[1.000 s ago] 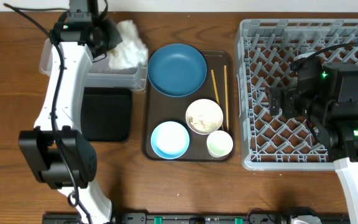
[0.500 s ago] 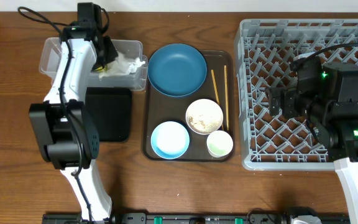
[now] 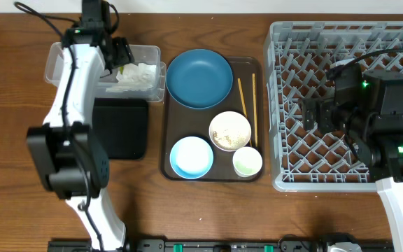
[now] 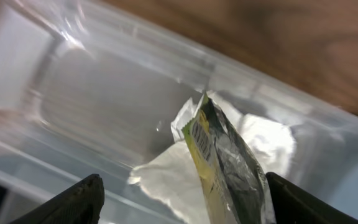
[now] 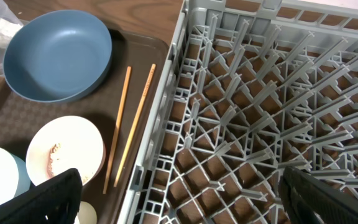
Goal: Sort waste into correct bins and load items into the dishwasher rack
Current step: 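Carry the wrapper and tissue left and drop into clear bin, then move the left gripper to the pink rice bowl on the tray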
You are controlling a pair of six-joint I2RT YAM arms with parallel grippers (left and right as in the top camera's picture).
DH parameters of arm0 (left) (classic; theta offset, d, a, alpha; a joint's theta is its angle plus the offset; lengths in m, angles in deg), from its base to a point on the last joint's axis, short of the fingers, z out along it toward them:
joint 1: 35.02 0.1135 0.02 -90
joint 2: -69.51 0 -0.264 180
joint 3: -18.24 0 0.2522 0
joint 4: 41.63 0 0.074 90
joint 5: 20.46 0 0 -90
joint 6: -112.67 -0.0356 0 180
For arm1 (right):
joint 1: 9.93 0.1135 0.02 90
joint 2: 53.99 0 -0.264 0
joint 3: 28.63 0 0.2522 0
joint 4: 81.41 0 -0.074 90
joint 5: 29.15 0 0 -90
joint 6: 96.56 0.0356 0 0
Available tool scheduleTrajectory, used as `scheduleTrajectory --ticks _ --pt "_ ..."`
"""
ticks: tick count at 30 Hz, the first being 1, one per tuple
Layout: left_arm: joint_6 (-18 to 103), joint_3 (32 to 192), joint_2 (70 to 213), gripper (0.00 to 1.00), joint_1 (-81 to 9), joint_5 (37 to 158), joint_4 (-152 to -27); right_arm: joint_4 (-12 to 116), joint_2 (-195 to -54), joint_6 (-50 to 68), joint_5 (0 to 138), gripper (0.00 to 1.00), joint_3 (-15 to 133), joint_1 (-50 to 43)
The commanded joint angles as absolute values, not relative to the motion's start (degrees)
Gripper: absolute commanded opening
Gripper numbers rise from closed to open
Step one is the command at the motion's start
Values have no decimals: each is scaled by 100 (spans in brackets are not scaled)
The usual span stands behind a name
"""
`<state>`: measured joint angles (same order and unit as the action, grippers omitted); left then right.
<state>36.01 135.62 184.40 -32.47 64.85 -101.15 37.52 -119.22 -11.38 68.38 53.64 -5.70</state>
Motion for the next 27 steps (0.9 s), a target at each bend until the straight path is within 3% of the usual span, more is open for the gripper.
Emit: scheduleTrajectory --ticks 1,3,4,5,7,12,14,15,17,18,19,20,23,27 --pt "2961 13800 18069 83 -3225 6455 -10126 3774 -11927 -1090 6886 99 5476 -535" --pt "2751 13791 18097 82 -3223 6455 -10124 3776 -11927 -1090 6886 99 5476 -535" --pt "2736 13774 18108 71 -3219 6453 -10124 3772 -11927 -1090 6886 99 5476 -535" --pt "2740 13734 18121 35 -3219 6453 -10113 3763 -11927 -1090 6886 99 5476 -535" --pt "2743 13691 18132 6 -3219 6453 -10098 3761 -11927 -1090 6884 99 5476 -535" --pt "3206 13678 18160 9 -3203 6378 -10095 3767 -11927 -1090 6886 99 5476 -535" --pt "3287 13678 18160 63 -3201 6374 -10047 3763 -11927 -1087 6886 99 5476 -535" --pt "3287 13678 18160 79 -3203 6374 -10001 3761 -11927 -1087 6886 99 5476 -535" --pt "3282 13678 18160 80 -3203 6435 -9934 3752 -11927 -1090 6886 99 5476 -535" --pt "3263 13678 18160 72 -3203 6523 -9925 3750 -11927 -1087 6886 99 5476 -535" --pt "3097 13678 18160 52 -3201 6728 -9929 3748 -11927 -1090 6886 99 5476 -535" --pt "2802 13678 18160 46 -3190 7056 -9927 3748 -11927 -1090 6886 99 5476 -535" --pt "2126 13664 18185 48 -3138 8098 -9934 3752 -11927 -1087 6886 99 5476 -535" --pt "2144 13651 18195 69 -3112 8157 -9932 3748 -11927 -1087 6886 99 5476 -535"
